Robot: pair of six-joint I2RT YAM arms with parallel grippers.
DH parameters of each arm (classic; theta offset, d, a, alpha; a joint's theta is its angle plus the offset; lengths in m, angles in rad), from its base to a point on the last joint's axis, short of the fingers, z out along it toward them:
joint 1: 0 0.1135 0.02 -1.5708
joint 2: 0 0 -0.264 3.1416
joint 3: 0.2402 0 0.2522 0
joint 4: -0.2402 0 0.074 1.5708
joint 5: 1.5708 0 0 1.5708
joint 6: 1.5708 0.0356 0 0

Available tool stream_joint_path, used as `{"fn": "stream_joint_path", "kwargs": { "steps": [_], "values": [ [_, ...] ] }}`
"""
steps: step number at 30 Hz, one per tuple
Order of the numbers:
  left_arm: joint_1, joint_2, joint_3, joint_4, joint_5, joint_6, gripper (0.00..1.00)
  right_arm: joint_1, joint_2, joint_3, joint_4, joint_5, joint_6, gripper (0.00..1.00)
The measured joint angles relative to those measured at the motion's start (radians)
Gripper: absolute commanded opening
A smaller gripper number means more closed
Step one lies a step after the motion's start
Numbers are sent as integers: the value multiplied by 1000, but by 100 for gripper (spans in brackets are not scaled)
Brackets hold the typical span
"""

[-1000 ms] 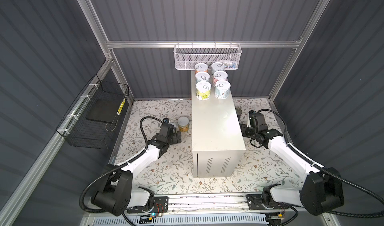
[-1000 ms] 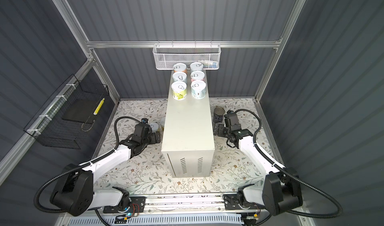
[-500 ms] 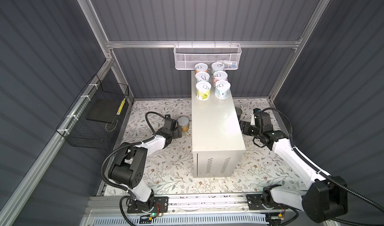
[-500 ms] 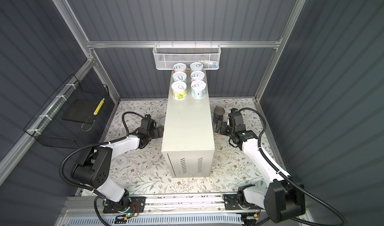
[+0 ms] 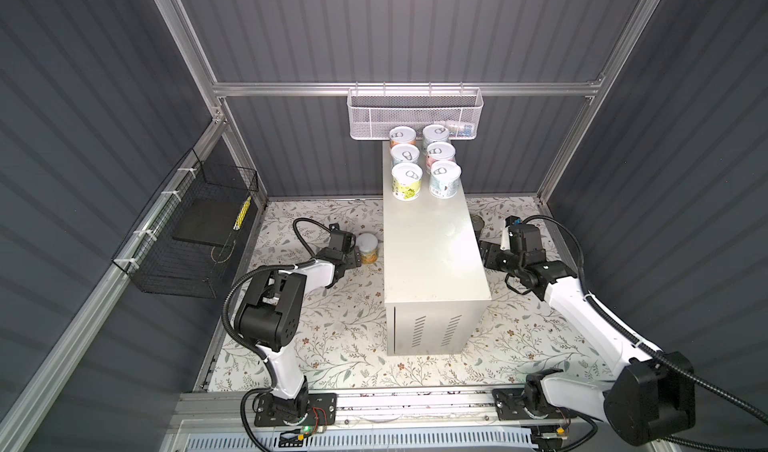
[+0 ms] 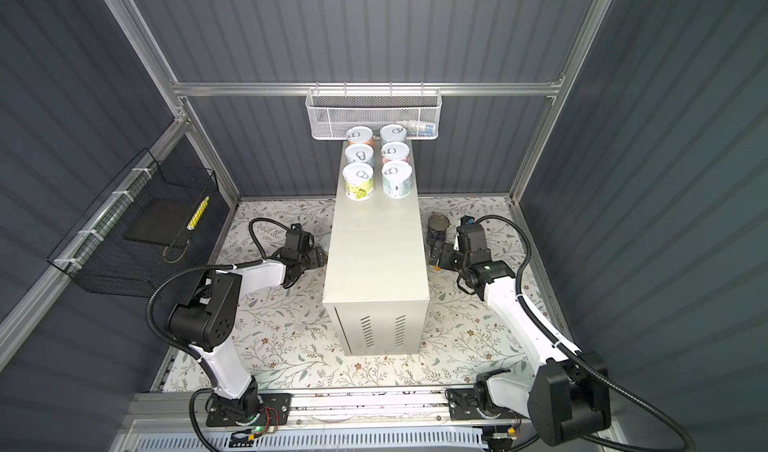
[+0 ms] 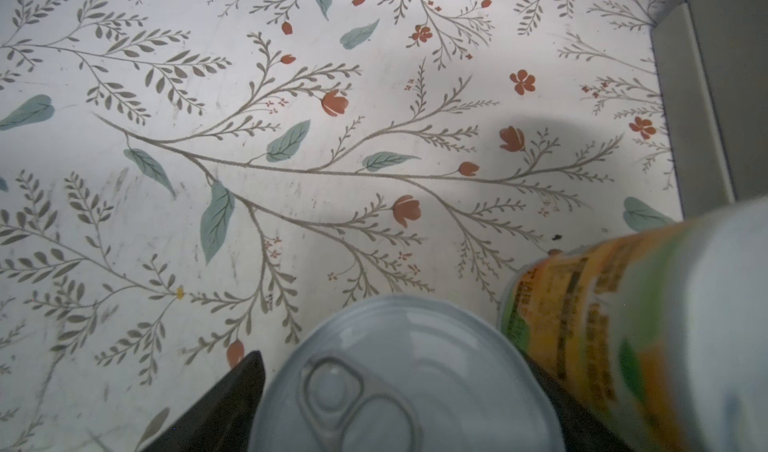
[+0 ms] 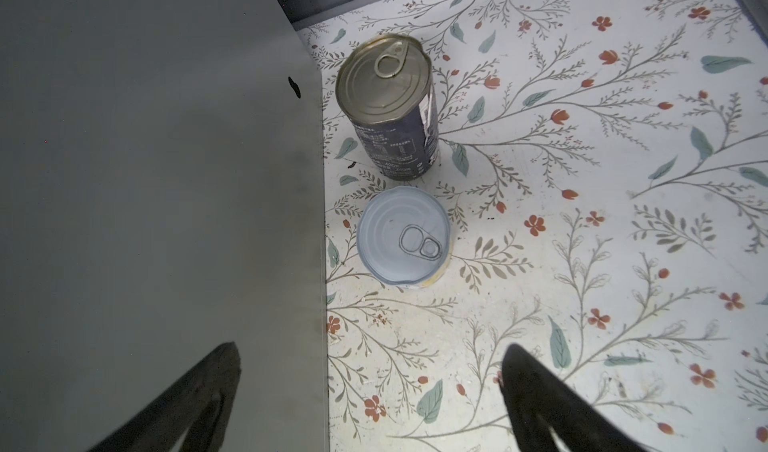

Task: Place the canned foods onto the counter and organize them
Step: 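Lower the left gripper and close it on a white-lidded yellow can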

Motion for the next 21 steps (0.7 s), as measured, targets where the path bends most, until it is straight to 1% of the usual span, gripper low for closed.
{"fn": "stream_joint_path", "kwargs": {
  "steps": [7,13,21],
  "values": [
    [1,8,3,3,-4,-1,90,0,0,0,0,-4,0,99],
    [1,8,3,3,-11,-4,86,0,0,0,0,-5,4,99],
    [8,9,2,0,-45,-15,87,0,0,0,0,-11,8,99]
  ]
}}
